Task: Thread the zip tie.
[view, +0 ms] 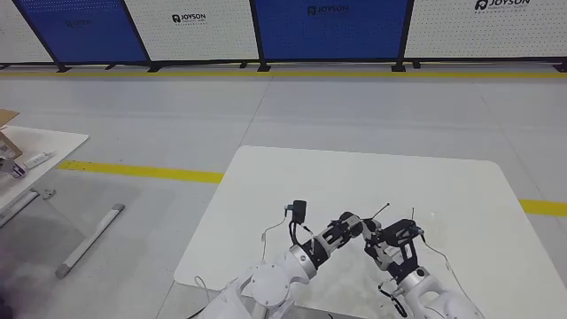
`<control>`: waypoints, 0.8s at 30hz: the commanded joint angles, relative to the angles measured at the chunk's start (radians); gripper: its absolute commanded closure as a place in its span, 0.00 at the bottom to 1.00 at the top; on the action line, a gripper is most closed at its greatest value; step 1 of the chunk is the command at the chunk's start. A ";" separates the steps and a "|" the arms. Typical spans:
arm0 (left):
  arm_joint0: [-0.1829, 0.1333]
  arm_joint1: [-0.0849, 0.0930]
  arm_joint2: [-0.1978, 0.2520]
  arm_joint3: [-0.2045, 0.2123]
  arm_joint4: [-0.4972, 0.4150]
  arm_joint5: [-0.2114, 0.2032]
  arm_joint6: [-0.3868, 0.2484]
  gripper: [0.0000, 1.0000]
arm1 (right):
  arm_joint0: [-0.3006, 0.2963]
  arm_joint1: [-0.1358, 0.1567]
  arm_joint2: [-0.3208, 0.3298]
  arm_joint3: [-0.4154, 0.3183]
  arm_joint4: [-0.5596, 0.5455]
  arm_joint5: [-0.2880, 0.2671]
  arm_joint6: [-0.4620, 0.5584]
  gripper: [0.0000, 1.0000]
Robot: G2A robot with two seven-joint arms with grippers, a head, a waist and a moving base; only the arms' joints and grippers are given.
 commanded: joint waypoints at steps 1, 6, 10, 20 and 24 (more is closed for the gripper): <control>0.002 0.000 -0.003 -0.001 -0.003 -0.010 0.000 1.00 | 0.001 0.000 0.000 0.001 0.000 0.000 0.000 1.00; 0.001 0.000 -0.005 0.004 0.003 -0.004 0.005 1.00 | 0.000 0.000 0.002 0.004 0.014 0.001 -0.005 1.00; -0.003 -0.001 -0.003 0.011 0.005 0.015 0.007 1.00 | -0.006 0.002 0.015 0.004 0.020 -0.002 -0.012 0.85; -0.008 -0.003 0.004 0.008 0.017 0.039 0.009 1.00 | -0.024 0.007 0.038 -0.020 0.012 0.000 -0.006 0.84; -0.007 -0.004 0.005 0.006 0.022 0.044 0.010 1.00 | -0.023 0.008 0.034 -0.025 0.006 -0.006 0.006 0.77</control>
